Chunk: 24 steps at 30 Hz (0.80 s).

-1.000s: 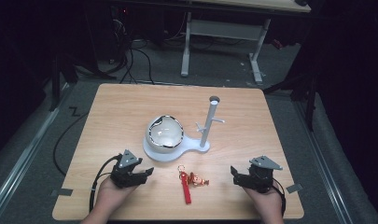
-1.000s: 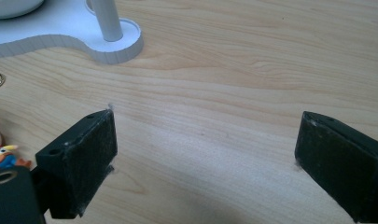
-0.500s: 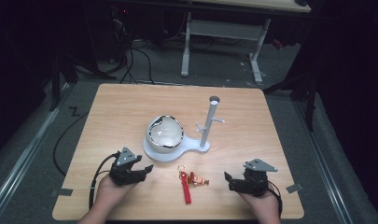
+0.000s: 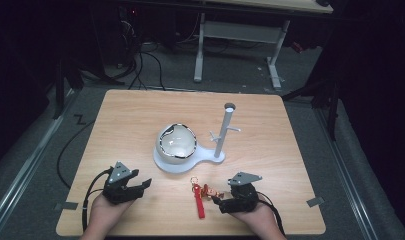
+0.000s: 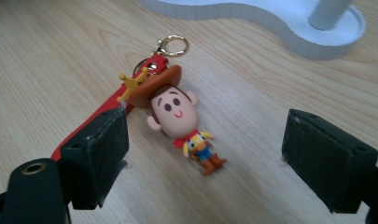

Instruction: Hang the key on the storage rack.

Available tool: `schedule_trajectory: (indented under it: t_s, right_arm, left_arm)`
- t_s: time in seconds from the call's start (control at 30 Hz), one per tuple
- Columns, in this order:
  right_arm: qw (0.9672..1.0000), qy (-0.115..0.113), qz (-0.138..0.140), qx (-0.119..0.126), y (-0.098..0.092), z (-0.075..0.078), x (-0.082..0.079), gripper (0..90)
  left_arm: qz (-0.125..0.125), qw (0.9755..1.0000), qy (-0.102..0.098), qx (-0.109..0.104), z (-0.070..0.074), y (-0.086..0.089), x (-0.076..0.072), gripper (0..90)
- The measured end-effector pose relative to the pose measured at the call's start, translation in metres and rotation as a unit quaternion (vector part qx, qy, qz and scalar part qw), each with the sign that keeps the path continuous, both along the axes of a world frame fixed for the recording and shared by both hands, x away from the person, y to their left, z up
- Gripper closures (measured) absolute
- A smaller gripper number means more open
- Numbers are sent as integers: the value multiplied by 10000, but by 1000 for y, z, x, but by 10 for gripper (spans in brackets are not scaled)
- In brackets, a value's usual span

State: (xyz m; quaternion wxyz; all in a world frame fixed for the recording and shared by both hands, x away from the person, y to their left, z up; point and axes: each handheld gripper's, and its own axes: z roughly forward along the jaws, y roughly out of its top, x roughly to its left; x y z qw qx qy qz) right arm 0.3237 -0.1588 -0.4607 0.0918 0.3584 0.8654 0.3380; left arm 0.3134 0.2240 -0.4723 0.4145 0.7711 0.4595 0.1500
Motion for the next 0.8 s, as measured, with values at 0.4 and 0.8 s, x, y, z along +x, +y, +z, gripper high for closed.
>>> schedule_trajectory:
  t_s: [0.4, 0.8]
  right_arm:
    - [9992, -104, 349, -187, 22, -9, 3, 323]
    - [9971, -68, 675, -340, 35, -19, 5, 457]
  left_arm:
    - [183, 9998, 34, 8, 0, 16, -11, 394]
    - [321, 9995, 54, 24, -1, 24, -18, 394]
